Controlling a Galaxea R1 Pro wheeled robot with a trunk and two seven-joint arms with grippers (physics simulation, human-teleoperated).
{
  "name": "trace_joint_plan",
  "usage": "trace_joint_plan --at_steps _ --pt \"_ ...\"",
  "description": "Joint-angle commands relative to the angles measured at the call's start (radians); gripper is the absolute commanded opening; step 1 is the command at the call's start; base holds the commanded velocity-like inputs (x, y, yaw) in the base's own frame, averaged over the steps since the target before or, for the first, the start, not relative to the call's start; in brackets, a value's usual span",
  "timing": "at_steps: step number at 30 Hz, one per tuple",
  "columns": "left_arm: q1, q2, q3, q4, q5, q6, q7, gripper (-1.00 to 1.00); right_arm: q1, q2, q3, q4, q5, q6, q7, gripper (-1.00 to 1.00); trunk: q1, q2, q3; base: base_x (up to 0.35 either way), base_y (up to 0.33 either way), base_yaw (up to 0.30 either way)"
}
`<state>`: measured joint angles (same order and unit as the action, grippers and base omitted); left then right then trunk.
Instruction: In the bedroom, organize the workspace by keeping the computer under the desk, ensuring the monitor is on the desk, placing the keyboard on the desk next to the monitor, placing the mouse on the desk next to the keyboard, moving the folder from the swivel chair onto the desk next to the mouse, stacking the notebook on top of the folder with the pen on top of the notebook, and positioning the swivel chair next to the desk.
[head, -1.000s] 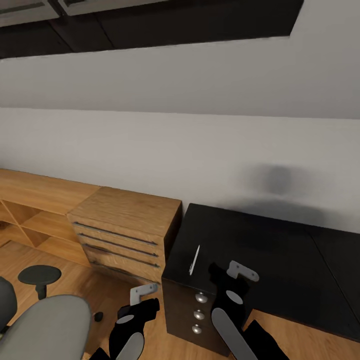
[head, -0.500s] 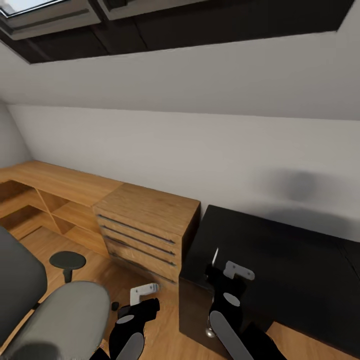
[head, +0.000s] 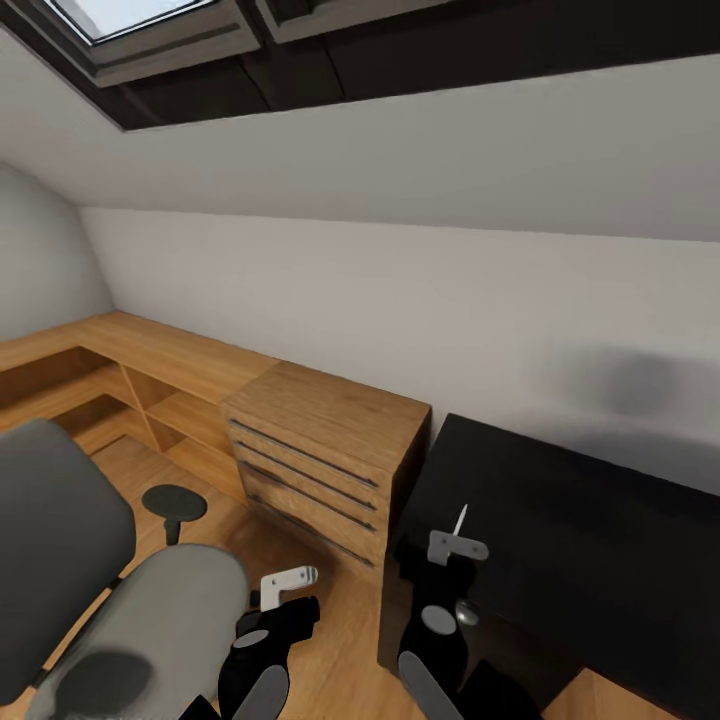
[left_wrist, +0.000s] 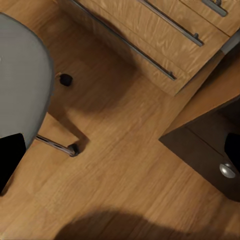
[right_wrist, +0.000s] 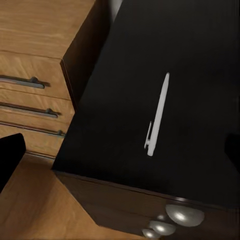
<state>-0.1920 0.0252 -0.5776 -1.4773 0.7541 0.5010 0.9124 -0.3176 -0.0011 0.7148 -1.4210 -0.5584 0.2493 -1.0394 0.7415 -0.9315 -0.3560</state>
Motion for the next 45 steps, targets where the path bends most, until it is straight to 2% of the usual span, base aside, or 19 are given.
trace_joint_plan --at_steps 1,4,8,11,12,14,16,17,18,19,21,23,25,30,33,38,45 --pt "-0.001 0.001 -0.002 -0.001 0.005 0.003 0.008 1.0 -0.001 0.001 0.001 0.003 0.006 0.01 -0.006 1.0 0.0 -0.001 -0.001 0.0 0.0 0.027" --pt "-0.001 0.001 -0.002 -0.001 0.006 0.004 0.007 1.0 -0.003 0.015 0.0 0.043 0.046 0.009 0.009 1.0 0.0 -0.001 -0.001 0.0 0.0 0.012" --pt "-0.001 0.001 -0.002 -0.003 0.005 0.003 0.007 1.0 -0.032 0.037 -0.01 0.17 0.093 0.009 0.07 1.0 0.0 -0.001 -0.001 0.0 0.0 0.004" --pt "-0.001 0.001 -0.002 -0.004 0.005 0.003 0.007 1.0 -0.117 0.039 -0.036 0.263 0.112 0.008 0.133 1.0 0.0 -0.001 -0.001 0.0 0.0 0.001" --pt "-0.001 0.001 -0.002 -0.004 0.005 0.003 0.007 1.0 -0.17 0.038 -0.061 0.318 0.116 0.008 0.173 1.0 0.0 -0.001 -0.001 0.0 0.0 0.0" --pt "-0.001 0.001 -0.002 -0.004 0.005 0.003 0.007 1.0 -0.221 0.038 -0.091 0.388 0.119 0.008 0.219 1.0 0.0 -0.001 -0.001 0.0 0.0 0.0" --pt "-0.001 0.002 0.0 -0.004 0.005 0.003 0.007 1.0 -0.324 0.037 -0.144 0.566 0.123 -0.001 0.333 1.0 0.0 -0.001 -0.001 0.0 0.0 0.0" --pt "-0.001 0.002 0.0 -0.005 0.005 0.003 0.007 1.0 -0.457 0.038 -0.171 0.8 0.123 -0.071 0.479 1.0 0.0 -0.001 -0.001 0.0 0.0 0.0" --pt "-0.001 0.002 0.001 -0.006 0.005 0.003 0.007 1.0 -0.512 0.04 -0.178 0.908 0.121 -0.116 0.539 1.0 0.0 -0.001 -0.001 0.0 0.0 0.0" --pt "-0.001 0.002 0.001 -0.006 0.005 0.003 0.008 1.0 -0.534 0.041 -0.18 0.956 0.12 -0.138 0.564 1.0 0.0 -0.001 -0.001 0.0 0.0 0.0" --pt "-0.001 0.002 0.001 -0.009 0.005 0.002 0.008 1.0 -0.597 0.044 -0.19 1.119 0.117 -0.218 0.642 1.0 0.0 -0.001 -0.001 0.0 0.0 0.0" --pt "-0.001 0.002 0.001 -0.01 0.005 0.002 0.008 1.0 -0.608 0.045 -0.194 1.15 0.112 -0.235 0.657 1.0 0.0 -0.001 -0.001 0.0 0.0 0.0" --pt "-0.001 0.002 -0.001 -0.01 0.005 0.002 0.008 1.0 -0.619 0.045 -0.212 1.187 0.085 -0.253 0.672 1.0 0.0 -0.001 -0.001 0.0 0.0 0.0" --pt "-0.001 0.001 -0.006 -0.02 0.006 0.002 0.008 1.0 -0.626 0.047 -0.229 1.212 0.023 -0.263 0.681 1.0 0.0 -0.001 -0.001 0.0 0.0 0.0" --pt "-0.001 0.001 -0.008 -0.026 0.007 0.002 0.008 1.0 -0.627 0.051 -0.231 1.226 0.007 -0.261 0.682 1.0 0.0 -0.001 -0.001 0.0 0.0 0.0" --pt "-0.001 0.001 -0.01 -0.031 0.007 0.002 0.007 1.0 -0.627 0.08 -0.233 1.27 -0.001 -0.26 0.679 1.0 0.0 -0.001 -0.001 0.0 0.0 0.0" --pt "-0.001 0.001 -0.01 -0.033 0.006 0.001 0.005 1.0 -0.627 0.088 -0.234 1.287 -0.004 -0.254 0.678 1.0 0.0 -0.001 -0.001 0.0 0.0 0.0"
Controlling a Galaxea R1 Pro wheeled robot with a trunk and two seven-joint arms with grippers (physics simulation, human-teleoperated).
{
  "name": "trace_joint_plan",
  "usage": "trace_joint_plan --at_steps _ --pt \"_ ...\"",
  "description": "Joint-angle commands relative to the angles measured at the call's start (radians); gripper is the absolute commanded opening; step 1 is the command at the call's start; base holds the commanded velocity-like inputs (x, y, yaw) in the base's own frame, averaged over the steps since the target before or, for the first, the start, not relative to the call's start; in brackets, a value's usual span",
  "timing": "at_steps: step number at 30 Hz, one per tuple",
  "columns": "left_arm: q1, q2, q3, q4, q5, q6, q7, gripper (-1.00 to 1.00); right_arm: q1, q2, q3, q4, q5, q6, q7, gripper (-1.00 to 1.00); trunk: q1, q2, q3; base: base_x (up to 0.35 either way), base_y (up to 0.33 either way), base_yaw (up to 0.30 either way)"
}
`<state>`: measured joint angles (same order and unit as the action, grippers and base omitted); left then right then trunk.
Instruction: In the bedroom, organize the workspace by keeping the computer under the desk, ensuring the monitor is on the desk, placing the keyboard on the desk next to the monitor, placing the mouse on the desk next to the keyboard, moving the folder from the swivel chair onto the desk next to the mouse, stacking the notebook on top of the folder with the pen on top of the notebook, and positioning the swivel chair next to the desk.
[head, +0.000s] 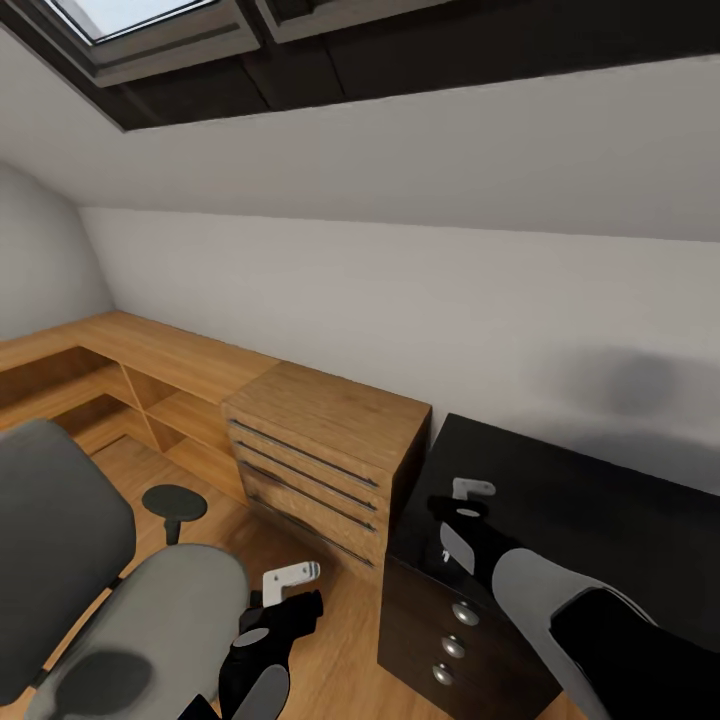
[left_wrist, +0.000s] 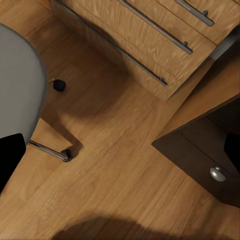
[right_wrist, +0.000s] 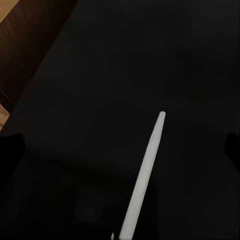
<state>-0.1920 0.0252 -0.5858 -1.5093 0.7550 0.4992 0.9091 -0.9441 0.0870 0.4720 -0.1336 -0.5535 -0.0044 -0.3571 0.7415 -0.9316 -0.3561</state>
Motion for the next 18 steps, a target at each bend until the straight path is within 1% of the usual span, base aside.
trace_joint_plan --at_steps 1,7,12,14,15,18 --pt "-0.001 0.001 -0.002 -0.001 0.006 0.003 0.008 1.0 -0.001 0.0 0.008 0.0 -0.009 0.0 -0.005 1.0 0.0 -0.001 -0.001 0.0 0.0 0.0" --pt "-0.001 0.001 -0.003 -0.003 0.006 0.003 0.006 1.0 0.0 -0.003 0.007 0.019 -0.01 0.002 -0.001 1.0 0.0 -0.001 -0.001 0.0 0.0 0.0" --pt "-0.001 0.001 -0.006 -0.025 0.006 0.003 0.005 1.0 0.001 -0.004 0.007 0.029 -0.011 0.01 -0.001 1.0 0.0 -0.001 -0.001 0.0 0.0 0.0" --pt "-0.001 0.001 -0.009 -0.049 0.006 0.003 0.007 1.0 0.001 -0.004 0.008 0.032 -0.011 0.018 -0.002 1.0 0.0 -0.001 -0.001 0.0 0.0 0.0" --pt "-0.001 0.001 -0.016 -0.054 0.006 0.001 0.011 1.0 0.001 -0.003 0.008 0.031 -0.011 0.03 -0.003 1.0 0.0 -0.001 -0.001 0.0 0.0 0.0" --pt "-0.001 0.001 -0.045 -0.063 0.006 -0.038 0.058 1.0 0.001 -0.004 0.007 0.028 -0.012 0.074 -0.002 1.0 0.0 -0.001 -0.001 0.0 0.0 0.0"
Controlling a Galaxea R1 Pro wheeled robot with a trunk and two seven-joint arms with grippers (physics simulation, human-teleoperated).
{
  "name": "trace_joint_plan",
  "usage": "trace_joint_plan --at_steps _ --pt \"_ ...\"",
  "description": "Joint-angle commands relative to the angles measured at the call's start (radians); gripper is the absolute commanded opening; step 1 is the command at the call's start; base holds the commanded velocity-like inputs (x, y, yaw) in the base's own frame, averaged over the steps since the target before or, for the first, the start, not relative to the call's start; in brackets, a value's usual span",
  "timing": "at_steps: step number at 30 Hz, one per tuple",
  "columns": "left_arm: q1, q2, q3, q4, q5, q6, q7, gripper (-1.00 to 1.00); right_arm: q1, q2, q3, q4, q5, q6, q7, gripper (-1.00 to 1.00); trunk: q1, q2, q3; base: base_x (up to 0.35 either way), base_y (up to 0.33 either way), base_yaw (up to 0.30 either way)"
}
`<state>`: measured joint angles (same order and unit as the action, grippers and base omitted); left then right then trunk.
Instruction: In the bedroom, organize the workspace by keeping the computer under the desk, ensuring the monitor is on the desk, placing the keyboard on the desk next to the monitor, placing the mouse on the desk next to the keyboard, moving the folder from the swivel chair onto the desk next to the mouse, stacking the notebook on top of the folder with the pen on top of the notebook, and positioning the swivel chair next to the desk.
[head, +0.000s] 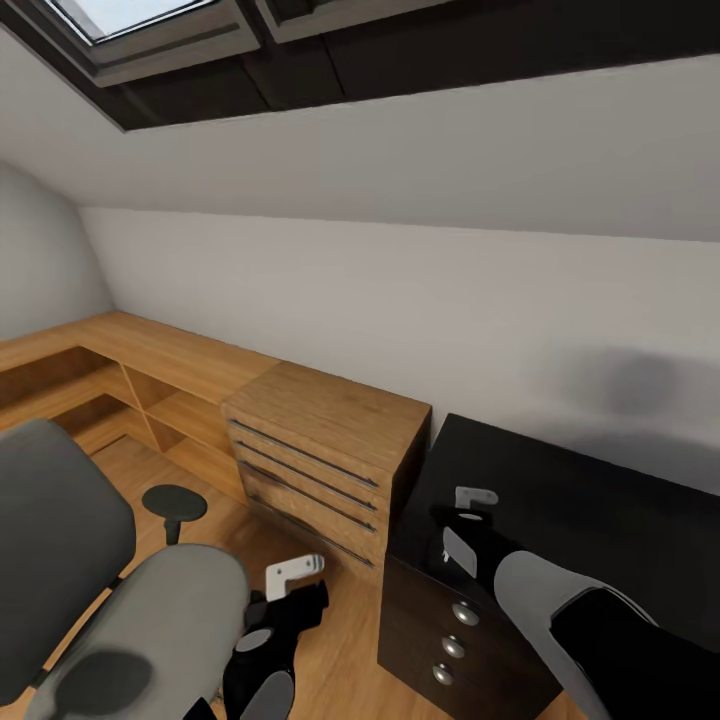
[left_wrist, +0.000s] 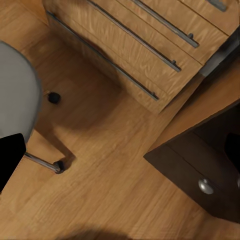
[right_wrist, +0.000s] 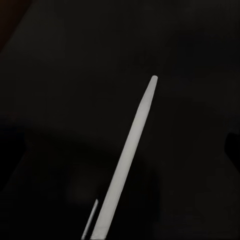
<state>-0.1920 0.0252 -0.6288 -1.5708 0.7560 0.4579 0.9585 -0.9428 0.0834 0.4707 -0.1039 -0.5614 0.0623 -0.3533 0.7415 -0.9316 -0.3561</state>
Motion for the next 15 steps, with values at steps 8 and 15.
trace_joint_plan --at_steps 8,15 --pt "-0.001 -0.001 -0.024 -0.009 0.005 -0.061 0.063 1.0 -0.001 0.0 0.007 -0.002 -0.005 0.036 -0.007 1.0 0.0 -0.001 -0.001 0.0 0.0 0.0" --pt "-0.001 0.0 -0.025 -0.011 0.005 -0.065 0.067 1.0 -0.001 -0.002 0.003 -0.002 -0.006 0.081 -0.004 1.0 0.0 -0.001 -0.001 0.0 0.0 0.0"
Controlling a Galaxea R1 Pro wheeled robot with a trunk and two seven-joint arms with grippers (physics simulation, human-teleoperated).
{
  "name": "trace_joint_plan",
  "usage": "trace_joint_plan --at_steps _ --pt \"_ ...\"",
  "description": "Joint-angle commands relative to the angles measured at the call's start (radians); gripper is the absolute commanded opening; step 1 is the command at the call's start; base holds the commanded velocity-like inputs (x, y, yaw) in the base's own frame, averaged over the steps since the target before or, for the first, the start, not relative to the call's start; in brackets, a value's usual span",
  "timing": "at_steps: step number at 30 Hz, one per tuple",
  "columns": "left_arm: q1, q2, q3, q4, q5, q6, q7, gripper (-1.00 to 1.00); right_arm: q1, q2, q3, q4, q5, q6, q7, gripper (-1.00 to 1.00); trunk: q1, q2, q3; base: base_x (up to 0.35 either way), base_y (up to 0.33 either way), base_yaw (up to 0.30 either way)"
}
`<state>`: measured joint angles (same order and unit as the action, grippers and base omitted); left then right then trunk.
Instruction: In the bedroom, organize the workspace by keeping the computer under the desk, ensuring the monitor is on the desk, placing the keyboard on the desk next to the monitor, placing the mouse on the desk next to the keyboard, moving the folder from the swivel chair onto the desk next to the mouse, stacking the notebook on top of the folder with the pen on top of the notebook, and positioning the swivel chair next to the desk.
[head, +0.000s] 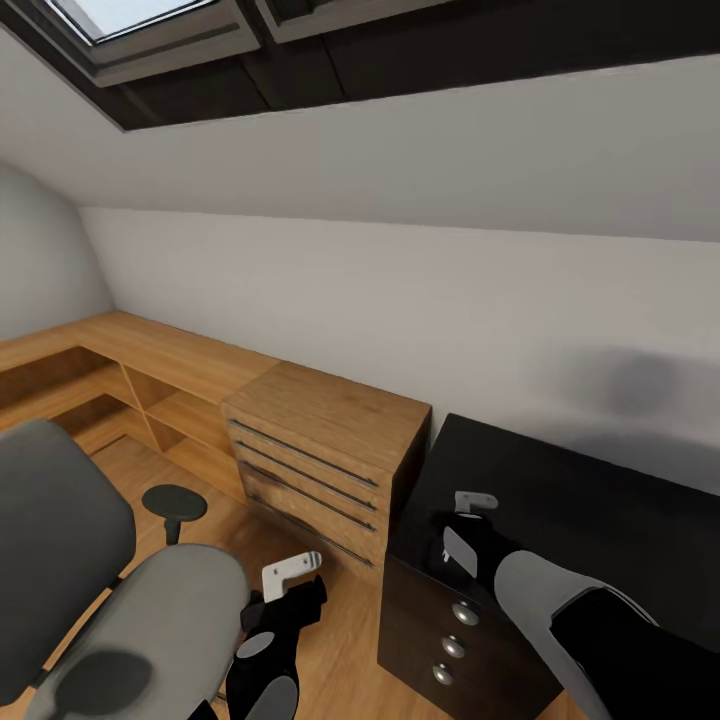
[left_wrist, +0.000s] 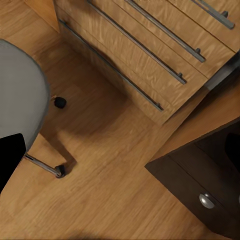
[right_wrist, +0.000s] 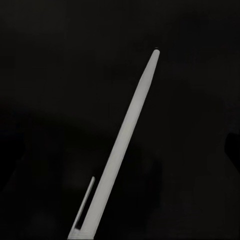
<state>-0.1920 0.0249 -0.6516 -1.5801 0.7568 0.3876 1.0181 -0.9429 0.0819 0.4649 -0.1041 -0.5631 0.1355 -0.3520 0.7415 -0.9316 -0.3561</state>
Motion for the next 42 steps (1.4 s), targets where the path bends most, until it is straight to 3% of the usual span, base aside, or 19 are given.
trace_joint_plan --at_steps 1,7,10,11,13,20,31,42 --pt "-0.001 0.001 -0.002 -0.002 0.004 0.005 0.007 1.0 -0.001 0.0 0.008 -0.002 -0.004 0.009 -0.006 1.0 0.0 -0.001 -0.001 0.0 0.0 0.0" --pt "-0.001 0.0 -0.003 -0.003 0.004 0.005 0.007 1.0 0.0 -0.001 0.008 -0.002 -0.023 0.027 -0.006 1.0 0.0 -0.001 -0.001 0.0 0.0 0.0" --pt "-0.001 0.0 -0.003 -0.003 0.004 0.005 0.008 1.0 0.0 -0.001 0.009 -0.003 -0.059 0.051 -0.005 1.0 0.0 -0.001 -0.001 0.0 0.0 0.0" --pt "-0.001 0.0 -0.002 -0.004 0.004 0.005 0.008 1.0 0.0 -0.002 0.009 -0.004 -0.093 0.077 -0.004 1.0 0.0 -0.001 -0.001 0.0 0.0 0.0" --pt "-0.001 0.001 -0.002 -0.005 0.004 0.005 0.008 1.0 0.0 -0.002 0.009 -0.004 -0.101 0.086 -0.004 1.0 0.0 -0.001 -0.001 0.0 0.0 0.0" --pt "-0.001 0.0 -0.003 -0.006 0.004 0.005 0.011 1.0 0.0 -0.002 0.009 -0.005 -0.111 0.109 -0.004 1.0 0.0 -0.001 -0.001 0.0 0.0 0.0" --pt "-0.001 0.0 -0.003 -0.006 0.004 0.005 0.011 1.0 -0.001 -0.001 0.009 -0.005 -0.11 0.122 -0.004 1.0 0.042 -0.078 -0.036 0.0 0.0 0.0" --pt "-0.001 0.0 -0.003 -0.006 0.004 0.005 0.011 1.0 0.0 -0.001 0.01 -0.006 -0.11 0.121 -0.003 1.0 0.042 -0.078 -0.036 0.0 0.0 0.0"
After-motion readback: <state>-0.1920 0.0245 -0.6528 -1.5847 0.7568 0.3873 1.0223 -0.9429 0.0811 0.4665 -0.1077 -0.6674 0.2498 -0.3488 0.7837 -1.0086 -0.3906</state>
